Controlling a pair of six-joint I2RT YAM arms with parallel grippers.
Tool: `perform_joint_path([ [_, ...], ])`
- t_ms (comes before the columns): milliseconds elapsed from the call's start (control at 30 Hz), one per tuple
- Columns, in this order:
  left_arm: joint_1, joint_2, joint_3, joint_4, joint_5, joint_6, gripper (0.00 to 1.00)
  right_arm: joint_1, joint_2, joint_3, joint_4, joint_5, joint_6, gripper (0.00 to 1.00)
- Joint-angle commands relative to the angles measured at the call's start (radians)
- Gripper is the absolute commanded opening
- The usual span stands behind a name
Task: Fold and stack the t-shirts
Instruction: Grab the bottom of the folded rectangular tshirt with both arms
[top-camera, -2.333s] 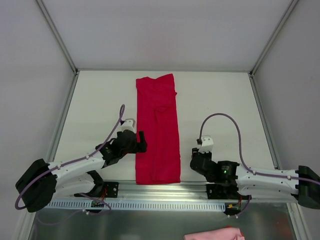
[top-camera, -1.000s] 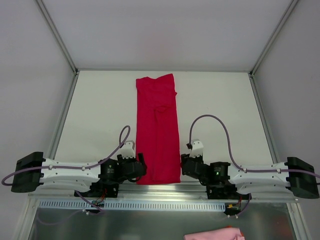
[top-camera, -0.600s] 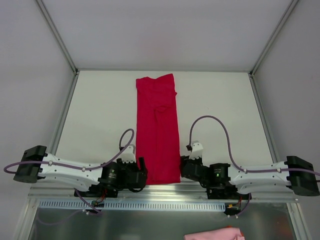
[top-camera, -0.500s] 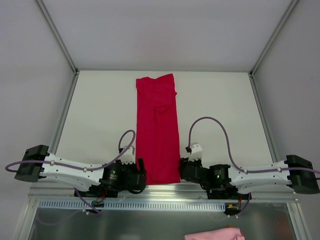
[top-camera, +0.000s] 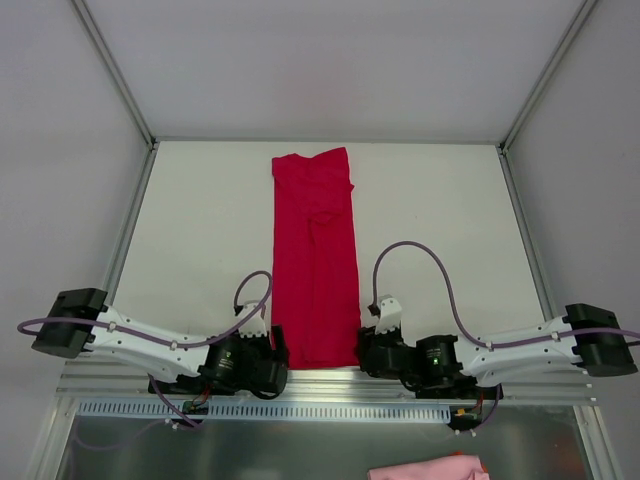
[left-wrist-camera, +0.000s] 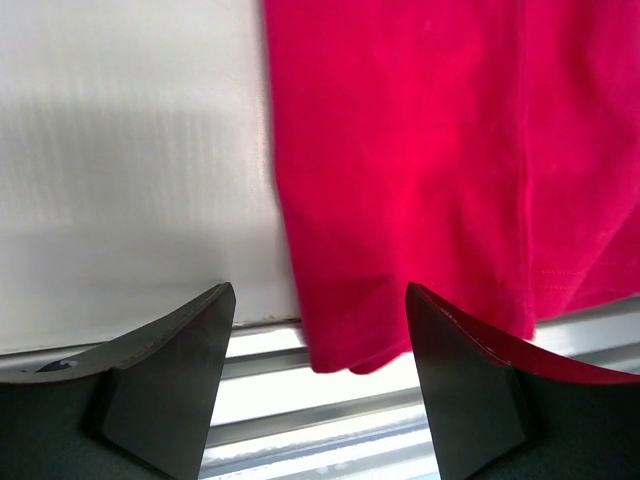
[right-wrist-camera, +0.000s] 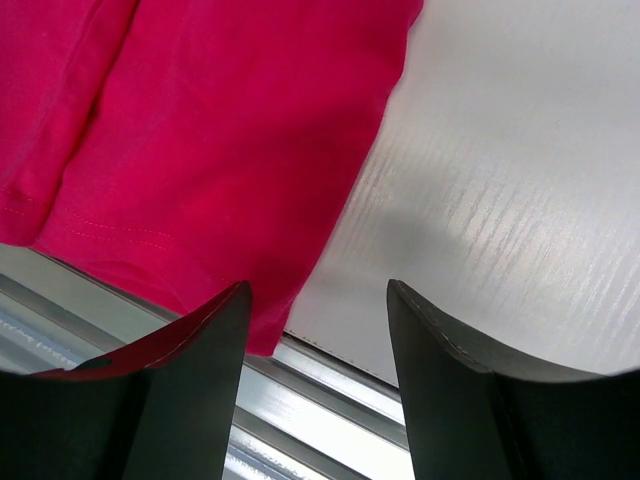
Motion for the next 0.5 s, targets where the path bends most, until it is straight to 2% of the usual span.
perform_joint_path([
  [0, -0.03, 0.02, -0.006, 0.062, -0.04, -0.033, 0.7, 0.007, 0.025, 0.022, 0.028, 0.023, 0.057, 0.61],
  [200, -0.09, 0.057, 0.043, 0.035, -0.078, -0.069, 0.69, 0.007, 0.088, 0.003, 0.134, -0.024, 0.057, 0.61],
  [467, -0.142, 0.032, 0.02, -0.014, -0.101, -0.155, 0.65, 0.007, 0.104, -0.017, 0.218, -0.067, 0.063, 0.61],
])
